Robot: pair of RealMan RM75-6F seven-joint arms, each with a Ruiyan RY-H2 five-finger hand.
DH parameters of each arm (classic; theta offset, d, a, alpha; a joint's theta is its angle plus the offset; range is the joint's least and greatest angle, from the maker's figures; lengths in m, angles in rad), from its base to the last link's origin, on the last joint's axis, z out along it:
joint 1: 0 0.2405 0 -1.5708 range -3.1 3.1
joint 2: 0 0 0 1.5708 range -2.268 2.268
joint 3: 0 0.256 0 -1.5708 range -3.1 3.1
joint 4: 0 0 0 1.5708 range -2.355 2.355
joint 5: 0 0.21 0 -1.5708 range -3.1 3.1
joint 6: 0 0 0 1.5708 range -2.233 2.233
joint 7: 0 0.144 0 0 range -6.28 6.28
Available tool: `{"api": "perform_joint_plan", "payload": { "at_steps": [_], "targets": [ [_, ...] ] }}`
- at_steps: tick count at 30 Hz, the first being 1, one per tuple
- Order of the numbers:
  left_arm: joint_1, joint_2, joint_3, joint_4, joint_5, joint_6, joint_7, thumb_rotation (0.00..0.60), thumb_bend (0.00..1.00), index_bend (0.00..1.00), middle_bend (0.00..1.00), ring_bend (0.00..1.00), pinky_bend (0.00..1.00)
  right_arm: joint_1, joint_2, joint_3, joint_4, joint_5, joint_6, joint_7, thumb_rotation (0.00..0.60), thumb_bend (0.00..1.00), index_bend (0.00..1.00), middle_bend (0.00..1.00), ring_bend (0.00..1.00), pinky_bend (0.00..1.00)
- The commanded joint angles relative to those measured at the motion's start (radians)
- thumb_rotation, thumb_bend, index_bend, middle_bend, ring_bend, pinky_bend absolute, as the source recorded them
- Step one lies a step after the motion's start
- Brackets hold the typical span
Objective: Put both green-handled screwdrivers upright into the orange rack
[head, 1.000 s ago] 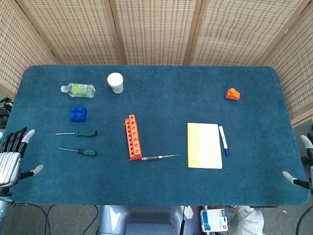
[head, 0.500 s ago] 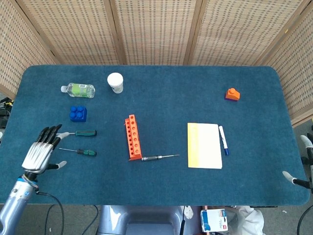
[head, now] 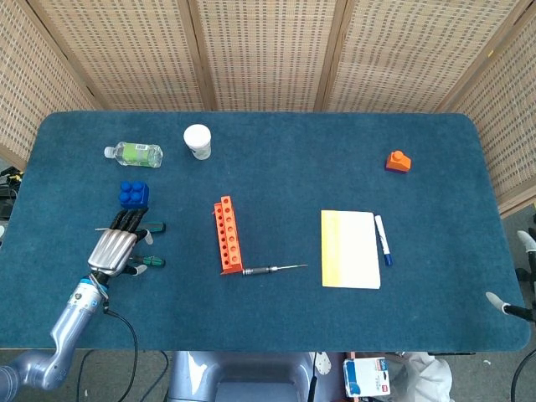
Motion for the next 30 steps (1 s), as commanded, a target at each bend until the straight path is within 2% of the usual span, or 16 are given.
{"api": "perform_joint_plan", "payload": {
  "at_steps": [1,6,16,22,30],
  "targets": [
    [-0.002,-0.011,0.004,0.008,-0.006,-0.002,0.026,0.600,0.15,0.46,0.00,0.00,0.00,0.000,0.001,0.000,0.000,0.000,-0.001,0.001,0.600,0.00,0.00,0.00,0.00,0.00],
    [0.008,-0.042,0.015,0.039,-0.020,0.009,0.086,0.600,0.15,0.47,0.00,0.00,0.00,0.000,0.004,-0.001,-0.003,-0.001,-0.003,0.007,0.600,0.00,0.00,0.00,0.00,0.00],
    [0.004,-0.080,0.015,0.096,-0.031,-0.004,0.084,0.600,0.18,0.47,0.00,0.00,0.00,0.002,0.006,-0.003,-0.006,-0.001,-0.011,0.005,0.600,0.00,0.00,0.00,0.00,0.00],
    [-0.005,-0.095,0.014,0.107,-0.043,-0.025,0.100,0.600,0.23,0.48,0.00,0.00,0.00,0.004,0.007,-0.004,-0.006,0.001,-0.017,0.005,0.600,0.00,0.00,0.00,0.00,0.00],
    [-0.011,-0.096,0.013,0.093,-0.056,-0.039,0.118,0.600,0.24,0.50,0.00,0.00,0.00,0.005,0.009,-0.004,-0.006,0.005,-0.022,0.010,0.600,0.00,0.00,0.00,0.00,0.00]
  ]
}}
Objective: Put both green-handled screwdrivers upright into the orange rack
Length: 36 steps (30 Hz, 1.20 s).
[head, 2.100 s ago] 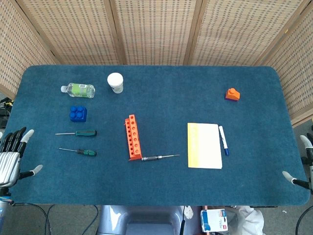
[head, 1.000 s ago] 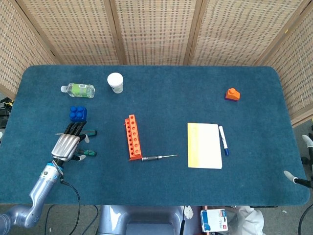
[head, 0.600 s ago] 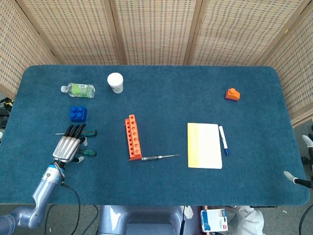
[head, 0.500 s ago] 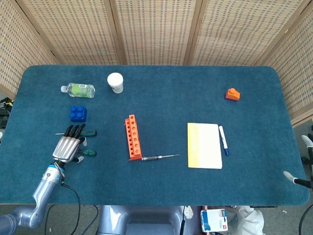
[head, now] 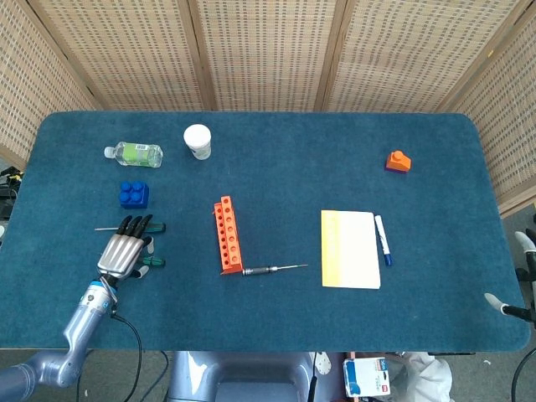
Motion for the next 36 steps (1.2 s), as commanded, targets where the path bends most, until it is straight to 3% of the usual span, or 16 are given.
{"api": "perform_joint_plan", "payload": {
  "at_steps": [1,14,23,29,36],
  "targets": [
    [0.000,-0.001,0.001,-0.004,-0.002,-0.001,0.005,0.600,0.24,0.50,0.00,0.00,0.00,0.000,0.001,0.000,0.000,0.000,-0.001,0.002,0.600,0.00,0.00,0.00,0.00,0.00],
    [-0.005,-0.009,0.001,-0.020,-0.020,-0.005,0.044,0.600,0.26,0.60,0.00,0.00,0.00,0.000,0.004,0.000,0.004,-0.004,-0.001,0.024,0.600,0.00,0.00,0.00,0.00,0.00],
    [0.020,0.104,-0.026,-0.160,0.055,0.098,-0.092,0.600,0.28,0.61,0.00,0.00,0.00,0.000,0.005,-0.002,0.002,-0.007,-0.001,0.022,0.600,0.00,0.00,0.00,0.00,0.00],
    [0.016,0.240,-0.054,-0.319,0.150,0.129,-0.389,0.600,0.31,0.62,0.00,0.00,0.00,-0.001,0.003,-0.003,-0.002,-0.009,0.004,0.010,0.600,0.00,0.00,0.00,0.00,0.00],
    [-0.014,0.310,-0.067,-0.377,0.282,0.157,-0.841,0.600,0.32,0.63,0.00,0.00,0.00,0.000,0.000,0.001,0.000,0.002,0.003,0.001,0.600,0.00,0.00,0.00,0.00,0.00]
  ]
}}
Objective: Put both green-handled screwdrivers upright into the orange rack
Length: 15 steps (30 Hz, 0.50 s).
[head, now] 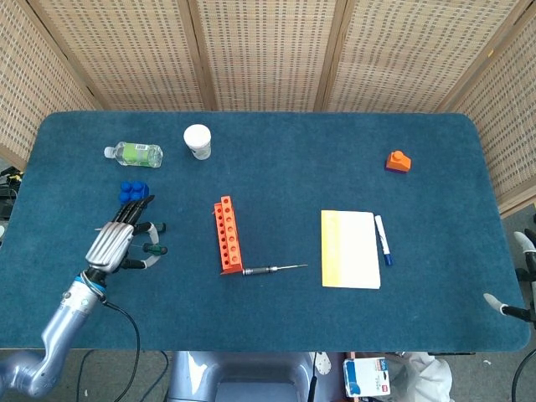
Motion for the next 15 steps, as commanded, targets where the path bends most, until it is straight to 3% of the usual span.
{"api": "perform_joint_plan", "payload": {
  "at_steps": [1,8,15],
  "targets": [
    [-0.031,0.075,-0.024,-0.077,0.140,0.051,-0.397,0.600,0.32,0.63,0.00,0.00,0.00,0.001,-0.002,0.003,0.002,0.011,-0.004,-0.006,0.600,0.00,0.00,0.00,0.00,0.00],
    [-0.088,0.029,-0.042,-0.072,0.198,0.092,-0.690,0.600,0.32,0.64,0.00,0.00,0.00,0.007,-0.007,0.013,0.007,0.035,-0.014,-0.018,0.600,0.00,0.00,0.00,0.00,0.00],
    [-0.154,-0.047,-0.070,-0.094,0.149,0.039,-0.748,0.600,0.32,0.65,0.00,0.00,0.00,0.016,-0.009,0.019,0.016,0.053,-0.038,-0.012,0.600,0.00,0.00,0.00,0.00,0.00]
  ]
}}
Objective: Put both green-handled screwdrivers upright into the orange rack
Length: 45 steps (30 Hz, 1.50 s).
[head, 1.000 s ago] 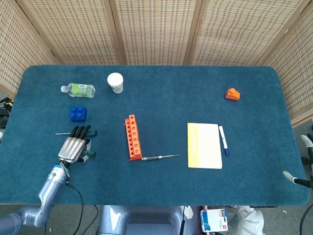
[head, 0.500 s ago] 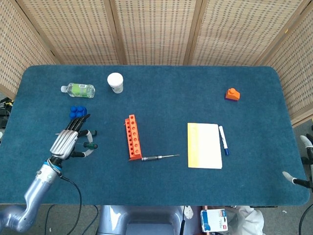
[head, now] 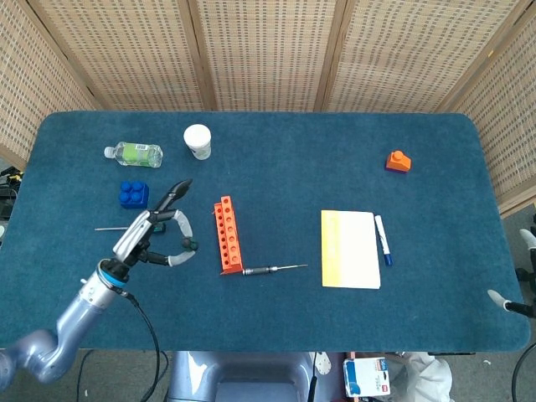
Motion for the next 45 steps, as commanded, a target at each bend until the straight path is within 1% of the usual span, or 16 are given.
{"api": "perform_joint_plan", "payload": {
  "at_steps": [1,5,9,17,27,43,45],
  "targets": [
    [-0.041,-0.046,-0.019,-0.015,-0.025,-0.037,-0.003,0.600,0.32,0.65,0.00,0.00,0.00,0.003,0.000,0.002,0.004,0.003,-0.006,0.005,0.600,0.00,0.00,0.00,0.00,0.00],
    [-0.070,-0.075,-0.028,-0.024,-0.055,-0.074,0.001,0.600,0.32,0.65,0.00,0.00,0.00,0.004,0.003,0.004,0.009,0.008,-0.012,0.018,0.600,0.00,0.00,0.00,0.00,0.00],
    [-0.086,-0.100,-0.031,-0.017,-0.088,-0.099,0.034,0.600,0.32,0.65,0.00,0.00,0.00,0.002,0.007,0.006,0.015,0.012,-0.016,0.038,0.600,0.00,0.00,0.00,0.00,0.00],
    [-0.101,-0.106,-0.036,-0.006,-0.142,-0.145,0.023,0.600,0.32,0.65,0.00,0.00,0.00,0.003,0.011,0.005,0.017,0.011,-0.025,0.053,0.600,0.00,0.00,0.00,0.00,0.00],
    [-0.118,-0.128,-0.043,0.014,-0.186,-0.180,0.080,0.600,0.32,0.65,0.00,0.00,0.00,0.003,0.014,0.006,0.019,0.016,-0.029,0.058,0.600,0.00,0.00,0.00,0.00,0.00],
    [-0.118,-0.123,-0.036,0.011,-0.190,-0.203,0.070,0.600,0.32,0.65,0.00,0.00,0.00,0.002,0.017,0.008,0.019,0.021,-0.032,0.063,0.600,0.00,0.00,0.00,0.00,0.00],
    [-0.119,-0.125,-0.036,0.014,-0.191,-0.205,0.073,0.600,0.34,0.65,0.00,0.00,0.00,0.001,0.017,0.008,0.019,0.021,-0.032,0.063,0.600,0.00,0.00,0.00,0.00,0.00]
  ]
}}
